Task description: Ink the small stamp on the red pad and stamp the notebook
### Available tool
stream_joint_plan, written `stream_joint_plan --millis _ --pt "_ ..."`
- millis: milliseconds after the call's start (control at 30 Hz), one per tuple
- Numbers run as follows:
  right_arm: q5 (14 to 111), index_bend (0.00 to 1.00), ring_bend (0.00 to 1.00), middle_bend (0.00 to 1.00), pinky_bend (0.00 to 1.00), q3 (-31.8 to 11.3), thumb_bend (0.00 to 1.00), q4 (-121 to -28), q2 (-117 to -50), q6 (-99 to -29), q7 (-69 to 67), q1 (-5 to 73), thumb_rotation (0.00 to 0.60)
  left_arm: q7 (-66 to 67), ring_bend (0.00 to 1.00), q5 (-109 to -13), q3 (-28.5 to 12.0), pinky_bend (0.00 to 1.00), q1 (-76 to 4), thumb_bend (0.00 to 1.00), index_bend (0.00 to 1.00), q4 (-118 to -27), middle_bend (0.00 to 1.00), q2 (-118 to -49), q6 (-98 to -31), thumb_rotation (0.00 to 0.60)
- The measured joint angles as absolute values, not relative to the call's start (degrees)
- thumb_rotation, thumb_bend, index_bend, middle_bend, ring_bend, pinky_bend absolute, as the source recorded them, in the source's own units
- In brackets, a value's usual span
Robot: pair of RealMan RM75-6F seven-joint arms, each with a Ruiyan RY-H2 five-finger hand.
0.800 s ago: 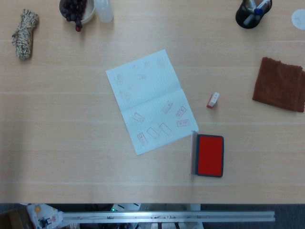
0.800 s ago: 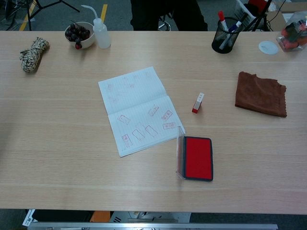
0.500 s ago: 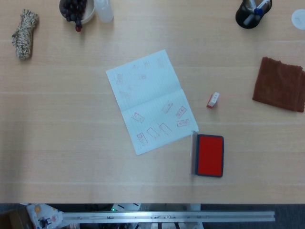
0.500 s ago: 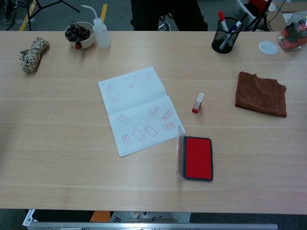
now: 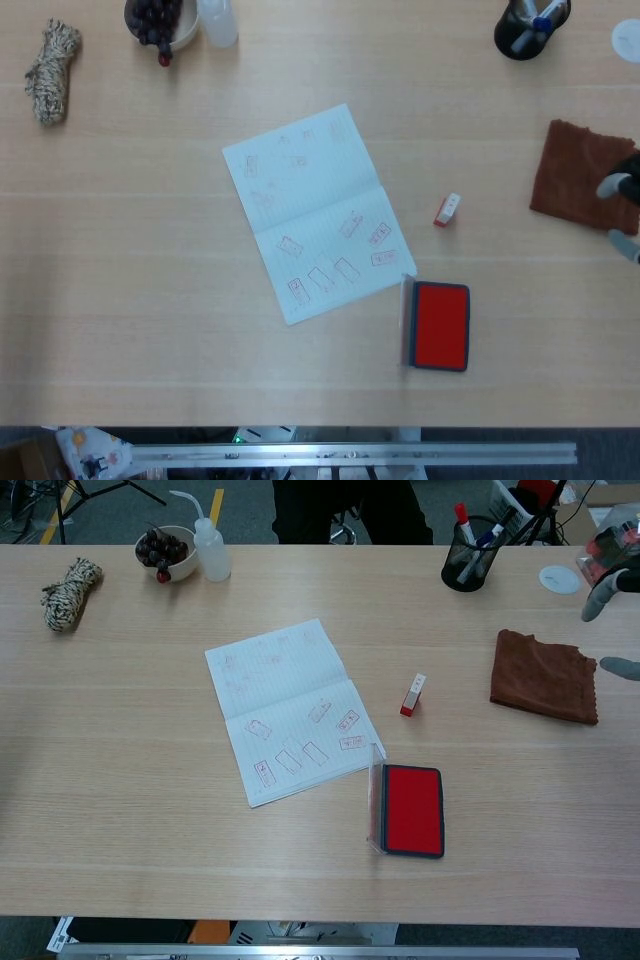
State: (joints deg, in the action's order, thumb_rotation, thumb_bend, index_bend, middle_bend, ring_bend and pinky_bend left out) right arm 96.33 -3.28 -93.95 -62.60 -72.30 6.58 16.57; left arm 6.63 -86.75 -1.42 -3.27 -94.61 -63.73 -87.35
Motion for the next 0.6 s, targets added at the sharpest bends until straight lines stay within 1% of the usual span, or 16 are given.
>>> stream_joint_plan --millis 100,333,500,600 --pt "97.02 0.47 0.27 0.39 0.3 -3.9 0.2 -93.48 -64.21 -68.49 8.83 20.25 0.6 6.11 0.19 -86.61 -1.38 0.15 -3.13 0.26 0.21 -94.62 0.2 -63.48 -87.32 0.6" --pt "97.5 0.47 0.27 0.39 0.3 -5.11 0.2 -89.2 -70.86 -61.78 12.63 27.08 0.6 5.21 0.19 -86.12 -1.14 0.15 -2.79 0.26 0.21 -94.02 0.2 -63.27 -87.04 0.6" --pt "96.83 0.47 0.27 0.39 0.29 -5.28 0.2 -85.9 -74.84 -58.89 14.84 29.73 0.6 4.11 0.19 -85.55 -1.17 0.15 -2.42 0.26 0.21 -93.37 0.2 -63.13 -87.1 0.6" --pt "95.76 0.47 0.26 0.36 0.29 -5.37 0.2 -83.88 -77.17 -57.26 15.77 31.08 0.6 3.83 0.19 -85.17 -1.19 0.15 -2.39 0.26 0.21 -93.08 0.2 -63.08 -86.73 0.6"
